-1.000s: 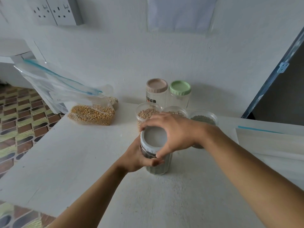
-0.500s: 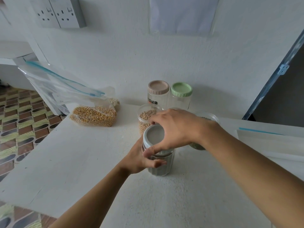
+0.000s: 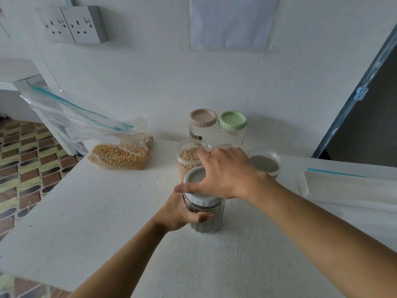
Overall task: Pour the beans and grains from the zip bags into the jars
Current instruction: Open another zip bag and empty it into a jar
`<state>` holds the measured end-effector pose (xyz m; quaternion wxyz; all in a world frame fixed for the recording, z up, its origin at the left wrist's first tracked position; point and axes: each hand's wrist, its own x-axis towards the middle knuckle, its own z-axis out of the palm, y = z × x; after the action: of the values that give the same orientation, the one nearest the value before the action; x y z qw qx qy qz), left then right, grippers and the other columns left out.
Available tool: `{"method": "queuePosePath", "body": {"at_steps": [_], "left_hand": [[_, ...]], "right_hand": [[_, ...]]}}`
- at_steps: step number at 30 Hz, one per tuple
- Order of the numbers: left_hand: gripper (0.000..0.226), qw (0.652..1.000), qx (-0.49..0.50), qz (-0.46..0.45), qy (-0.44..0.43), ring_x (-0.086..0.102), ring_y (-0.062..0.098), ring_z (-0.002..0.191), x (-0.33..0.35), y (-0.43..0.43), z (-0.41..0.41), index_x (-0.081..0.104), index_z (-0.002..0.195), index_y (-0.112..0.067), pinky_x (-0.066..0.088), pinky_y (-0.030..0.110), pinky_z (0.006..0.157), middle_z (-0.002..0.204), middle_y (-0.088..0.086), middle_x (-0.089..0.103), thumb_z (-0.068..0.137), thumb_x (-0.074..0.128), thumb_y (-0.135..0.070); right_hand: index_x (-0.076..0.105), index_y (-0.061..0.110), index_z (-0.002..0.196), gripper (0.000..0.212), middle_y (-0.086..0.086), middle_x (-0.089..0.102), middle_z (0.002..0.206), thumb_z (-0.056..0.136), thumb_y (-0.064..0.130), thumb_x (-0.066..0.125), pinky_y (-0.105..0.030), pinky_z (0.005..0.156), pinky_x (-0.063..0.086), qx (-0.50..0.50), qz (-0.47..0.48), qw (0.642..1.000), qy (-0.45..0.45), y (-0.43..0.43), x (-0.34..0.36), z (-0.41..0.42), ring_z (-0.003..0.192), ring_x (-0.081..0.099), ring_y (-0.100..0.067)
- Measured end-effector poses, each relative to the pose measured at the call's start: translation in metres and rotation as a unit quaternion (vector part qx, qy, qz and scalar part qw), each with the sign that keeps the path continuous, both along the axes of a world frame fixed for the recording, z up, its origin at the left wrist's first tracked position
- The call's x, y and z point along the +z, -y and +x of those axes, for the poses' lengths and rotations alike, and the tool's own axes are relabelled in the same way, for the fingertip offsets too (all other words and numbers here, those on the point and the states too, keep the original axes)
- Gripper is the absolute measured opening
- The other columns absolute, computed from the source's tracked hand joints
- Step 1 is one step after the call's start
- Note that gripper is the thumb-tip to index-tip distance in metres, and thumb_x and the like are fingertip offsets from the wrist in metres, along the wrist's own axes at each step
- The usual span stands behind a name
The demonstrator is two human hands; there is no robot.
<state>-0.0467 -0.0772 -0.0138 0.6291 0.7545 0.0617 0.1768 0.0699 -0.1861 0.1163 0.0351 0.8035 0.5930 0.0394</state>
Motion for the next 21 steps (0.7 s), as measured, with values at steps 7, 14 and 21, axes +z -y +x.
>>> {"method": "queuePosePath", "body": {"at_steps": [7,14,21], "left_hand": [[0.083,1.000,0.004,-0.007,0.009,0.056,0.029,0.129,0.005,0.002,0.001,0.043,0.145,-0.009,0.048,0.033,0.105,0.135,0.005,0.061,0.072,0.082,-0.016],[0.075,1.000,-0.020,-0.012,0.004,0.059,0.032,0.125,0.005,0.001,0.001,0.047,0.140,-0.002,0.051,0.036,0.103,0.132,0.011,0.062,0.074,0.081,-0.010],[0.088,1.000,-0.008,-0.021,0.008,0.054,0.026,0.133,0.005,0.002,0.000,0.038,0.146,-0.008,0.046,0.028,0.106,0.137,-0.001,0.059,0.071,0.082,-0.019]], "right_hand": [[0.041,0.036,0.151,0.081,0.012,0.046,0.151,0.083,0.074,0.063,-0.035,0.112,0.037,0.102,-0.018,0.977,-0.188,0.011,0.011,0.012,0.137,0.042,-0.010],[0.051,0.034,0.138,0.065,0.001,0.055,0.127,0.089,0.077,0.049,-0.035,0.090,0.043,0.064,0.010,0.989,-0.131,0.011,0.002,0.002,0.116,0.055,-0.022],[0.053,0.017,0.081,0.073,0.002,0.054,0.076,0.084,0.088,0.038,-0.035,0.065,0.041,-0.038,0.089,0.995,-0.018,0.014,-0.004,0.014,0.064,0.049,-0.016]]}}
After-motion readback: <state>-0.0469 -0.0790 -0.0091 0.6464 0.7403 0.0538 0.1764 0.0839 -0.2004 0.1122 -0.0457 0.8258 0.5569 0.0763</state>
